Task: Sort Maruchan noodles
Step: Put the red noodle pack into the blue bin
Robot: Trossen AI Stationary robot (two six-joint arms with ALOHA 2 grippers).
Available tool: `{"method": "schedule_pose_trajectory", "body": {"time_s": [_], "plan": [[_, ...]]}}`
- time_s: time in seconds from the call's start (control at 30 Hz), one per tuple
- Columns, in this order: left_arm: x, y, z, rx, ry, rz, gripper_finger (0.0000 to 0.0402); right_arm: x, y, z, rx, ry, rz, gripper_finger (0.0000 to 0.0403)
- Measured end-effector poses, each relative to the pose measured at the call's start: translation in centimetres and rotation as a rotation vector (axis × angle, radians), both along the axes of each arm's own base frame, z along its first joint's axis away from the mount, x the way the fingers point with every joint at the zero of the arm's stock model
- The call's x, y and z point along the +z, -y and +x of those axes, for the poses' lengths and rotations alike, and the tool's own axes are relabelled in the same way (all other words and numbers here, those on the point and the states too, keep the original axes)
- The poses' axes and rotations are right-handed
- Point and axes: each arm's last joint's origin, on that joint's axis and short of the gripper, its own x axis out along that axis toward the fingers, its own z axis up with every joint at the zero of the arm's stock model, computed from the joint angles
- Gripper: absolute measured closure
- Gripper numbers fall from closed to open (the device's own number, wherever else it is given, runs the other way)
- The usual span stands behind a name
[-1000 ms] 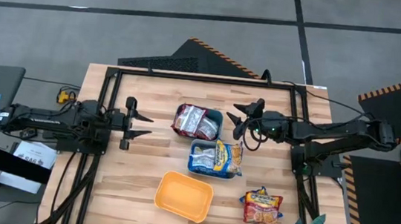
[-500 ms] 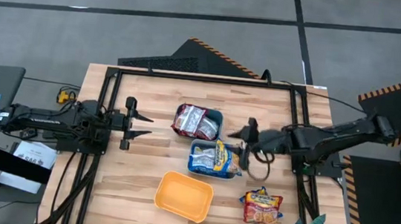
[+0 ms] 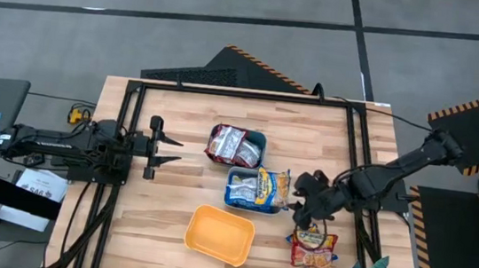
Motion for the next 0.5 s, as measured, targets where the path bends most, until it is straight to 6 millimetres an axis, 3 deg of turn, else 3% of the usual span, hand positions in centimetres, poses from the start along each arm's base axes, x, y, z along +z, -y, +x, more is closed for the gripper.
{"method": "schedule_pose_trajectory", "body": {"time_s": [0.5], "plan": [[0.5,0.0,-0.1,0.018,0.05,0.109,0.0237,-1.5,-1.8,-2.5,-0.293,-0.294,0.193,0.0163]]}}
